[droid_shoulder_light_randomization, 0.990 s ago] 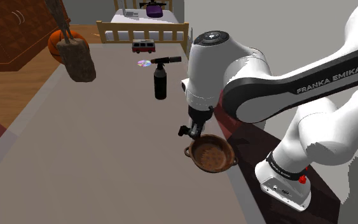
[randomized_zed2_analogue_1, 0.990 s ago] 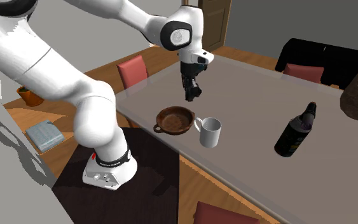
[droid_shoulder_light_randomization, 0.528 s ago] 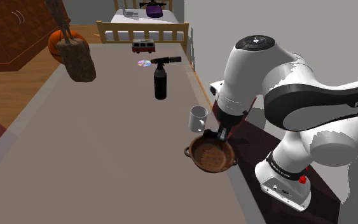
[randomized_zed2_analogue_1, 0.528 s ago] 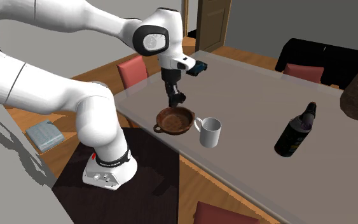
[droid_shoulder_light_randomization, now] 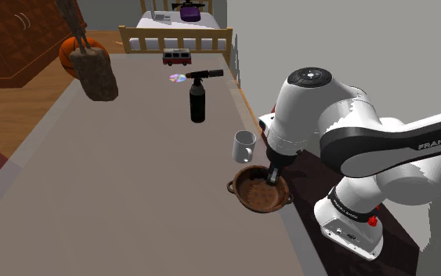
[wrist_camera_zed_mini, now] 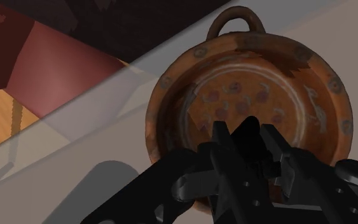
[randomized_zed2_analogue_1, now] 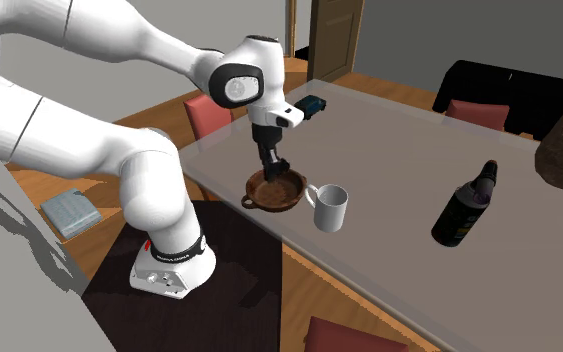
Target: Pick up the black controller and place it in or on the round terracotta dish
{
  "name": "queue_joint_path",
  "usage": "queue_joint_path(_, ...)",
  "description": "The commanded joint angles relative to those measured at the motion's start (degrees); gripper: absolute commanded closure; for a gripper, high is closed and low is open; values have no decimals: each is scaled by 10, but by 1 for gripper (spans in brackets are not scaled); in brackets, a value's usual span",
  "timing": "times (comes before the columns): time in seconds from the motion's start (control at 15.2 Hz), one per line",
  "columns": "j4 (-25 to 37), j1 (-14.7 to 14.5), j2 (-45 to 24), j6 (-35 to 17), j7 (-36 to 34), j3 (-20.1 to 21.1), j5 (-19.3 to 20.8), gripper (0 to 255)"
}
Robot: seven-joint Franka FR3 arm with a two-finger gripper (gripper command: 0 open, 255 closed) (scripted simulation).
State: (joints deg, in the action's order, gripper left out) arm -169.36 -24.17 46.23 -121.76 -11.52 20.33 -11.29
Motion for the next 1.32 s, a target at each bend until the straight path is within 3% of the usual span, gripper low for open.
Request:
queue_joint_path(0.0, -11, -1, -12, -23, -2, 5, -4, 255)
queue_joint_path(0.2, -24, -1, -35, -58, -5, 13, -9, 255)
queue_joint_path(0.73, -24, -1, -34, -58, -5, 13, -9, 255)
queue_joint_path(0.79, -24, -1, -34, -58, -5, 13, -9, 0)
queue_joint_path(1.12, -24, -1, -34, -58, -5, 13, -9, 0)
queue_joint_path(1.25, 1, -2, -2, -2, -4, 3, -3, 0)
